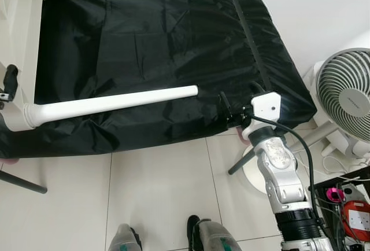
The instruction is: Building children table
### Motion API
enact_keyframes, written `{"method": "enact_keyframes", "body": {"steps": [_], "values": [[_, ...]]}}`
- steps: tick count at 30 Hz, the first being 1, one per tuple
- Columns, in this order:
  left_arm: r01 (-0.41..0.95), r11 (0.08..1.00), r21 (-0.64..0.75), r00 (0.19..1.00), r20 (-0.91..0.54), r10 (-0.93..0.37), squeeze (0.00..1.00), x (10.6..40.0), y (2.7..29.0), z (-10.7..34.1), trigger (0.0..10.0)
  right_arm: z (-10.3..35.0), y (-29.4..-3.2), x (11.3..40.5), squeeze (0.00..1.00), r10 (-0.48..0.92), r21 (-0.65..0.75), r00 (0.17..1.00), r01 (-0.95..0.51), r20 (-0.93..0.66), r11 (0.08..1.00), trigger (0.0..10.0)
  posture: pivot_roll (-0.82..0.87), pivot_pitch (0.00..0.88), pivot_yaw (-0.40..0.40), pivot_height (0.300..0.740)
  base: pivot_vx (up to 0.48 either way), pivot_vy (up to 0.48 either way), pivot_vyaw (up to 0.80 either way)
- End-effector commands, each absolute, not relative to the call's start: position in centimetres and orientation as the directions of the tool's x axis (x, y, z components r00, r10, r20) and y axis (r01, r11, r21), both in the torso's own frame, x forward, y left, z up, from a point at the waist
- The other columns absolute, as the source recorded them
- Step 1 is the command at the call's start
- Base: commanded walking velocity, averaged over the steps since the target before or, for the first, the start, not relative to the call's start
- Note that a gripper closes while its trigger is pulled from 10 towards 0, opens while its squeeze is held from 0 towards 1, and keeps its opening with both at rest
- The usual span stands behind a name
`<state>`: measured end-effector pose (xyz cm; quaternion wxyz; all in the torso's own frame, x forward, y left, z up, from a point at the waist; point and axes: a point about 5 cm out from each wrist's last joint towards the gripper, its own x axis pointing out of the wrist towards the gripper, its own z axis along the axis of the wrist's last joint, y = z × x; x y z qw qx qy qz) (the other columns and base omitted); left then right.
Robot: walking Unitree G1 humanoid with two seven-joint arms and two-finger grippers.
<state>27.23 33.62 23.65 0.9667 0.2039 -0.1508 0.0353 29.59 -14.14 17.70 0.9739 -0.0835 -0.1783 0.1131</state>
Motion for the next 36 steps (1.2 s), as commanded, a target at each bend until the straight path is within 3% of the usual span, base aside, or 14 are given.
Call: {"method": "enact_keyframes", "body": {"steps": [1, 3, 4, 5, 16, 24, 28, 36], "values": [[-0.037, 0.923, 0.384, 0.961, 0.267, -0.072, 1.00, 26.9, 33.0, 23.3, 10.0, 17.4, -14.3, 29.4, 0.00, 0.249, -0.198, 0.914, -0.192, 0.321, 0.961, 10.0, -0.03, 0.185, -0.032, 0.740, 0.000, 0.000, 0.00], [-0.036, 0.925, 0.377, 0.961, 0.267, -0.071, 1.00, 26.8, 33.0, 23.3, 10.0, 17.3, -14.3, 29.4, 0.00, 0.249, -0.198, 0.914, -0.193, 0.321, 0.961, 10.0, -0.03, 0.185, -0.032, 0.740, 0.000, 0.000, 0.00], [-0.025, 0.938, 0.347, 0.962, 0.262, -0.071, 0.65, 26.7, 32.8, 23.3, 10.0, 17.3, -14.3, 29.5, 0.00, 0.250, -0.198, 0.914, -0.194, 0.320, 0.961, 10.0, -0.03, 0.189, -0.034, 0.740, 0.000, 0.000, 0.00], [-0.011, 0.949, 0.314, 0.958, 0.274, -0.080, 0.00, 26.3, 32.5, 23.5, 10.0, 17.3, -14.2, 29.5, 0.00, 0.252, -0.198, 0.914, -0.196, 0.319, 0.960, 10.0, -0.02, 0.189, -0.035, 0.740, 0.000, 0.000, 0.00], [0.058, 0.982, 0.179, 0.958, 0.268, -0.105, 0.00, 23.6, 30.9, 22.9, 10.0, 17.4, -13.8, 29.9, 0.00, 0.272, -0.197, 0.907, -0.217, 0.321, 0.956, 10.0, 0.00, 0.194, -0.055, 0.740, 0.000, 0.000, 0.00], [0.176, 0.958, 0.227, 0.960, 0.177, -0.218, 0.00, 21.0, 29.9, 21.7, 10.0, 17.4, -13.3, 30.1, 0.00, 0.297, -0.197, 0.901, -0.244, 0.317, 0.949, 10.0, 0.02, 0.201, -0.070, 0.740, 0.000, 0.000, 0.00], [0.360, 0.919, 0.162, 0.925, 0.066, -0.374, 0.00, 18.8, 28.6, 21.3, 10.0, 17.4, -13.0, 30.2, 0.00, 0.312, -0.198, 0.897, -0.260, 0.314, 0.945, 10.0, 0.03, 0.201, -0.077, 0.740, 0.000, 0.000, 0.00], [0.492, 0.866, 0.095, 0.869, 0.013, -0.495, 0.00, 18.6, 26.0, 20.5, 10.0, 17.3, -12.8, 30.3, 0.00, 0.320, -0.195, 0.894, -0.269, 0.314, 0.943, 10.0, 0.03, 0.196, -0.070, 0.740, 0.000, 0.000, 0.00]]}}
